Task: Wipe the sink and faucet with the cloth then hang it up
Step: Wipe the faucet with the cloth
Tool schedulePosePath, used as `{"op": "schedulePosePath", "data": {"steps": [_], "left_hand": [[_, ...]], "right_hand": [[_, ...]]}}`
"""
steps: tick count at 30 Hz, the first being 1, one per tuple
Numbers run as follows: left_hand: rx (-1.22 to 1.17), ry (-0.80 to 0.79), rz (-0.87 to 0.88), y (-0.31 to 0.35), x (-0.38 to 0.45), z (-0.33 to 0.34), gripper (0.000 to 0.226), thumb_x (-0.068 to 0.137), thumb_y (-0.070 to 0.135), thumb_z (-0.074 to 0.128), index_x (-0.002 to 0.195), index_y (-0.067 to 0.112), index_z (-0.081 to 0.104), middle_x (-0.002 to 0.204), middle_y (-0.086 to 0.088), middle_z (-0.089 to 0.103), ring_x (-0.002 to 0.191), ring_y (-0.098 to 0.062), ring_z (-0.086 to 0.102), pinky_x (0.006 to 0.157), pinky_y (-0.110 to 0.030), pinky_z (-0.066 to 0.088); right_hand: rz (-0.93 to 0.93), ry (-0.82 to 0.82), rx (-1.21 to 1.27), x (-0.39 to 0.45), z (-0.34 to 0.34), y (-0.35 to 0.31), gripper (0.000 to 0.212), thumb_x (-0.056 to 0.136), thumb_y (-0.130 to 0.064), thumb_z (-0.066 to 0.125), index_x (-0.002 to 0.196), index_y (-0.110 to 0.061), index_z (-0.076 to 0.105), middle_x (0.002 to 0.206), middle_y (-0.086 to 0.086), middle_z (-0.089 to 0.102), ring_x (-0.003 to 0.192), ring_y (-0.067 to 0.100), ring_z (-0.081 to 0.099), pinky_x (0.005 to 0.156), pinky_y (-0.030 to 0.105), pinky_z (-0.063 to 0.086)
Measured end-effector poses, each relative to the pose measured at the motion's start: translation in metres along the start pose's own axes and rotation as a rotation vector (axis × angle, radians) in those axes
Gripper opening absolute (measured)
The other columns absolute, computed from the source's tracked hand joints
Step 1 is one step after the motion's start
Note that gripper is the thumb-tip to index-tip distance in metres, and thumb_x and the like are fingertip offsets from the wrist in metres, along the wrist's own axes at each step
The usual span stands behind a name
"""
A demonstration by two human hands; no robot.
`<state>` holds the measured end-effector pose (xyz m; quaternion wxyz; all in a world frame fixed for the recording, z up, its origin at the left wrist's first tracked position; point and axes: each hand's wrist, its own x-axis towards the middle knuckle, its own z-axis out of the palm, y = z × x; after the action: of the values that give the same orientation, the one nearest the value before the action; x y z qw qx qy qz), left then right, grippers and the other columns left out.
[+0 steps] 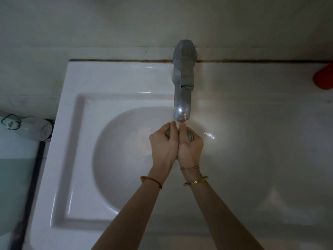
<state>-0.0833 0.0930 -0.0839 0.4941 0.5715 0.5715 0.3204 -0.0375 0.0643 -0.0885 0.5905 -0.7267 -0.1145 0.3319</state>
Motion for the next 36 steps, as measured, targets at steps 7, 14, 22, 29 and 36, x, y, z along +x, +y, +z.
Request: {"op": "schedulePosePath", "data": {"steps": [7,14,22,29,36], "left_hand": [[0.095,-0.07,0.028,-0.003,0.001,0.001,0.046,0.095,0.007,0.049,0.052,0.013,0.034,0.044,0.005,0.032,0.041,-0.006,0.032,0.043,-0.018,0.023],[0.093,-0.053,0.004,0.001,0.0,0.001,0.04,0.097,0.017,0.053,0.059,0.01,0.043,0.049,0.003,0.042,0.045,-0.006,0.039,0.046,-0.021,0.032],[-0.004,-0.019,-0.267,0.009,0.008,0.0,0.028,0.09,0.04,0.066,0.094,0.013,0.059,0.082,0.005,0.064,0.073,-0.003,0.062,0.06,-0.017,0.049],[-0.024,-0.06,-0.044,0.011,0.006,0.001,0.019,0.097,0.023,0.058,0.08,0.019,0.052,0.067,0.006,0.057,0.059,0.001,0.052,0.054,-0.013,0.041],[-0.039,0.012,0.013,0.014,-0.005,0.011,0.03,0.101,0.022,0.052,0.078,0.002,0.052,0.061,-0.002,0.051,0.052,-0.002,0.044,0.048,-0.014,0.036]], "right_hand": [[-0.137,-0.032,-0.048,0.006,-0.008,0.012,0.041,0.091,-0.005,0.045,0.052,-0.014,0.038,0.048,-0.005,0.041,0.049,0.004,0.036,0.049,0.019,0.032],[-0.3,-0.091,-0.106,0.009,-0.018,0.006,0.029,0.097,-0.015,0.048,0.07,-0.006,0.05,0.058,-0.003,0.048,0.053,0.004,0.045,0.054,0.018,0.039],[-0.128,-0.045,-0.007,0.011,-0.02,-0.002,0.021,0.091,-0.026,0.066,0.095,-0.007,0.056,0.085,-0.005,0.063,0.077,0.002,0.062,0.069,0.017,0.05],[-0.133,-0.098,-0.066,0.019,-0.027,-0.01,0.009,0.088,-0.022,0.069,0.08,-0.019,0.068,0.077,-0.006,0.069,0.075,0.005,0.065,0.069,0.019,0.05],[-0.197,0.025,-0.209,0.009,-0.013,-0.013,0.036,0.094,-0.036,0.057,0.071,-0.008,0.06,0.063,0.003,0.063,0.059,0.012,0.059,0.056,0.031,0.049]]}}
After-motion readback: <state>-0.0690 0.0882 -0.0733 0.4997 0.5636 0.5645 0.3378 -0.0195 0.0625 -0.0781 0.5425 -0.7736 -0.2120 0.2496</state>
